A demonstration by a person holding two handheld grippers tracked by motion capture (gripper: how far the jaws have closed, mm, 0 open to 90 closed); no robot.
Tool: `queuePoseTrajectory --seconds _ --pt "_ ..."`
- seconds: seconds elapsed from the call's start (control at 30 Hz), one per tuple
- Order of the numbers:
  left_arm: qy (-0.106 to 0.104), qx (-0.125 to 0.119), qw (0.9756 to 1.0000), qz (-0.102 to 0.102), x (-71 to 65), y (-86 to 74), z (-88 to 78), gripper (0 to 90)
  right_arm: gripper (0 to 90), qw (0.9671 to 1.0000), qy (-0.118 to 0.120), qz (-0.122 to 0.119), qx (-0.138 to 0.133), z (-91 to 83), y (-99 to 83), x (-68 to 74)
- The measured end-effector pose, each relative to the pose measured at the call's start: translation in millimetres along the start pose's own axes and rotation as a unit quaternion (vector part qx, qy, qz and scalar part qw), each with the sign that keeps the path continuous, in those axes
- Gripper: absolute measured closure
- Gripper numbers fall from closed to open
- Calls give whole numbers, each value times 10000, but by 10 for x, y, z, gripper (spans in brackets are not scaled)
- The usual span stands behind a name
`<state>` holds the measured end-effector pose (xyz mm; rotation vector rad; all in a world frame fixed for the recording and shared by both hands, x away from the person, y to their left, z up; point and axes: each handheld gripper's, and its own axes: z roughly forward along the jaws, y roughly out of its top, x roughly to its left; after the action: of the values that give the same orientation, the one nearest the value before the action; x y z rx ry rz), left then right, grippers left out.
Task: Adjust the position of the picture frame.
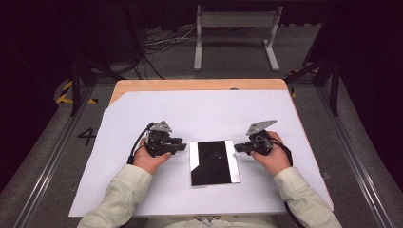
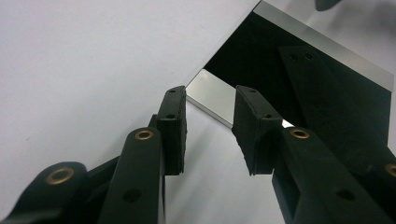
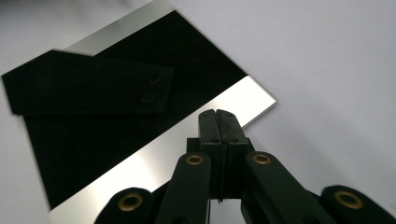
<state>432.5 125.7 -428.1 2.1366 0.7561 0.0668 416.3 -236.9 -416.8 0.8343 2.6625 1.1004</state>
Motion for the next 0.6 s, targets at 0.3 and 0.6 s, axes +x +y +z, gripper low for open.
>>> queuePoseTrajectory --seconds 0.3,0.6 --pt "8 -2 10000 -5 11 -1 -2 652 900 9985 343 -347 251 -78 -49 237" --pt "3 -10 10000 -25 12 -1 2 652 900 9924 853 -691 563 -137 -182 415"
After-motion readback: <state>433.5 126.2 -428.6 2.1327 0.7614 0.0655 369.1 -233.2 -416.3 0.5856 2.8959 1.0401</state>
